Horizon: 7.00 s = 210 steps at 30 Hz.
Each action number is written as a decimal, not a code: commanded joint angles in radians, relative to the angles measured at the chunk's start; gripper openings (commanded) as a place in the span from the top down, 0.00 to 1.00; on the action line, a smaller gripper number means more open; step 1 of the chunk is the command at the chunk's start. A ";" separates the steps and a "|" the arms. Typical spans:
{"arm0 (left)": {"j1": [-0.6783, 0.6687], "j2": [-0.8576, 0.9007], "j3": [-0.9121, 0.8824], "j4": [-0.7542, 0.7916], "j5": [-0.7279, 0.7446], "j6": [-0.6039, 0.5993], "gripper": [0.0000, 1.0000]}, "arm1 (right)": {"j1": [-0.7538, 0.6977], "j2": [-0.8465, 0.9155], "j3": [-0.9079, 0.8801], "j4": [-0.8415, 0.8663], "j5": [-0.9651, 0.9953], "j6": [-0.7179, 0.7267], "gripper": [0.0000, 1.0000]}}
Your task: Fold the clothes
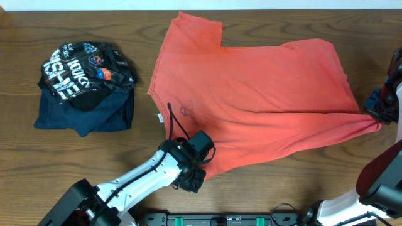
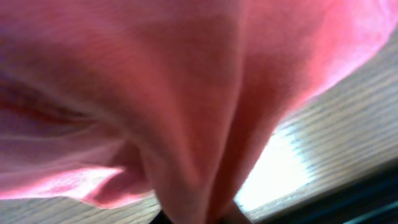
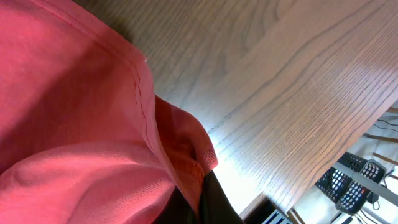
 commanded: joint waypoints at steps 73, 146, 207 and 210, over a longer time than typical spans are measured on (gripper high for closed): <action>0.577 0.193 0.478 0.014 -0.010 0.062 0.94 | 0.113 0.231 -0.001 0.613 -0.337 -0.126 0.99; 0.481 0.068 0.301 -0.194 -0.021 0.142 0.38 | -0.150 0.139 -0.292 0.128 0.042 0.352 0.99; 0.596 0.763 0.838 0.529 0.202 0.201 0.94 | -0.007 -0.243 -0.242 0.327 -0.358 -0.059 0.22; 0.596 0.698 0.838 0.498 0.201 0.193 0.94 | -0.005 -0.205 -0.242 0.371 -0.359 -0.060 0.23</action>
